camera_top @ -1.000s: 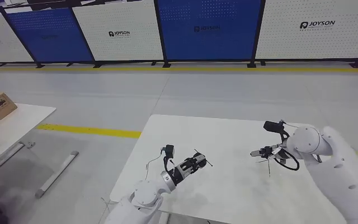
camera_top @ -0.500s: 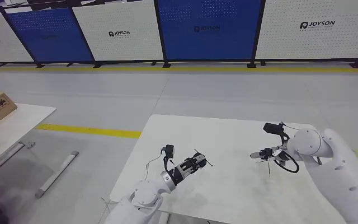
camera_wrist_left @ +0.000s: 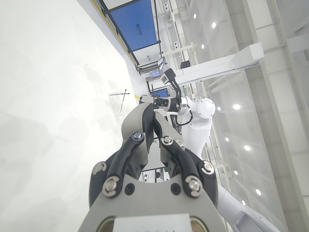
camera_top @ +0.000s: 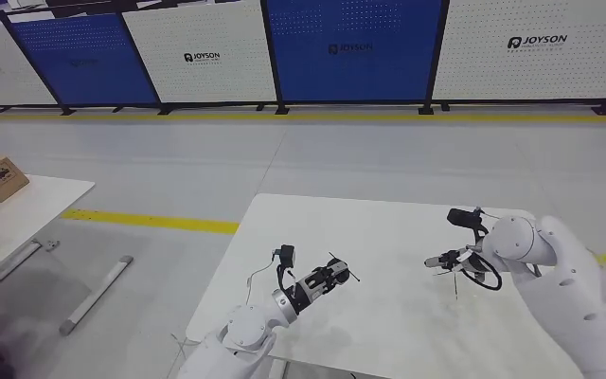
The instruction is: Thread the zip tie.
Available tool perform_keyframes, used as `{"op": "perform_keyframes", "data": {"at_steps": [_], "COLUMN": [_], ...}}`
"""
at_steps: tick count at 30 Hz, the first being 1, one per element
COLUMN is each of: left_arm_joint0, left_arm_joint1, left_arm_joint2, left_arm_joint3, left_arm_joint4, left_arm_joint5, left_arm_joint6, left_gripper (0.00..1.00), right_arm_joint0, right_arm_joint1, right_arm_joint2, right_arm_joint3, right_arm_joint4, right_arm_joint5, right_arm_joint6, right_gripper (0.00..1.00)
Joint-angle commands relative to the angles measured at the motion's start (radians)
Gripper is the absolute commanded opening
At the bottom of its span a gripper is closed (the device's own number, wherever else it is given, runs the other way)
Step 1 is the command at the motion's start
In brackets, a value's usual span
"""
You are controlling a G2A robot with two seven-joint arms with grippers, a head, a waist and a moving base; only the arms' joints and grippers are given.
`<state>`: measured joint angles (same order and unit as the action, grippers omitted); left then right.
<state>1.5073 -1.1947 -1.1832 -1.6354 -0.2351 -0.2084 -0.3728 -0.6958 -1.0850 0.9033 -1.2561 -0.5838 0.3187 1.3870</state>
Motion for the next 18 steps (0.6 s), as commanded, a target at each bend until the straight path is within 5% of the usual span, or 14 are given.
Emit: {"op": "perform_keyframes", "data": {"at_steps": [1,5,18], "left_arm_joint0": [0.000,0.000,0.000], "left_arm_joint1": [0.000,0.000,0.000], "left_arm_joint2": [0.000,0.000,0.000], "left_arm_joint3": [0.000,0.000,0.000], "left_arm_joint4": [0.000,0.000,0.000], "left_arm_joint5": [0.000,0.000,0.000], "left_arm_joint6": [0.000,0.000,0.000], "left_gripper": [0.00,0.00,0.00], "right_arm_joint0": [-0.013,-0.001,0.008], "right_arm_joint1": [0.000,-0.004,-0.007], "right_arm_joint2": [-0.001,-0.025,-0.041], "right_arm_joint3": [0.001,0.015,0.016], "right_arm_joint4": [0.003,-0.036,-0.026], "right_arm_joint5": [-0.021,0.021,0.017], "right_arm_joint6": [-0.021,0.003,0.003], "right_gripper": [1.00,1.00,1.00]}}
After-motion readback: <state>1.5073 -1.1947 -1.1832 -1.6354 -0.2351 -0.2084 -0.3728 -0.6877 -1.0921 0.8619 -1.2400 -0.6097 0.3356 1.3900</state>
